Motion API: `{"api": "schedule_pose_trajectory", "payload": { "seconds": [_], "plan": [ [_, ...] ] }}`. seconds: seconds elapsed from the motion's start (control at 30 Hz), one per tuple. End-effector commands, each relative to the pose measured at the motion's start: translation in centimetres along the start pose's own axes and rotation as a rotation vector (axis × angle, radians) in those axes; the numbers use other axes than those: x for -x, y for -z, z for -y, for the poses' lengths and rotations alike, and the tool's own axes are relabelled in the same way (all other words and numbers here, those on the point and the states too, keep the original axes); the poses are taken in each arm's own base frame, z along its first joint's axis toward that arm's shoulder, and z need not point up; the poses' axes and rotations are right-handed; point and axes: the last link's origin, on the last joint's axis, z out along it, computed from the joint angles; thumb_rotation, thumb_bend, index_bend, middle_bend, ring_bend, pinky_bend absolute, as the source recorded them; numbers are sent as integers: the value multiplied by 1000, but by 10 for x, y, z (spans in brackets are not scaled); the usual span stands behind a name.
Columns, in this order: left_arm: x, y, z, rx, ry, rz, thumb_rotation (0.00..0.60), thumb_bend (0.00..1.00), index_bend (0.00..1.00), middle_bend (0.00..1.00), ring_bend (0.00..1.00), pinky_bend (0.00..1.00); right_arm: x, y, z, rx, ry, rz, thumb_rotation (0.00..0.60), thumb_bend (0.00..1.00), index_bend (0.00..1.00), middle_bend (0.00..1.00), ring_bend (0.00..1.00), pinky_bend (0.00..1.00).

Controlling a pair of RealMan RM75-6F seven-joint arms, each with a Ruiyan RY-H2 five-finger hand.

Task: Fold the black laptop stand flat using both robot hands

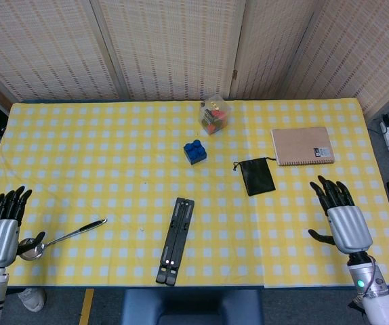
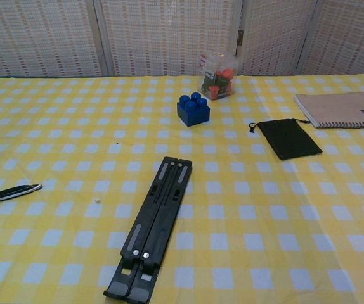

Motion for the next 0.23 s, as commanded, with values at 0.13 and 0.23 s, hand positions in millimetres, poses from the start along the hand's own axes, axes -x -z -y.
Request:
{"api": "schedule_pose_trajectory", "payload": {
  "seconds": [0.13,0.23],
  "plan": [
    [-3,21,3,-3,-17,-23,600,240,17,78,0,0,-5,29,-25,80,-18,-2,600,132,0,0,0,0],
    [1,23,3,-3,-12,-10,600,240,17,78,0,0,-4,35,-29,94,-30,4,600,133,0,0,0,0]
  ]
}}
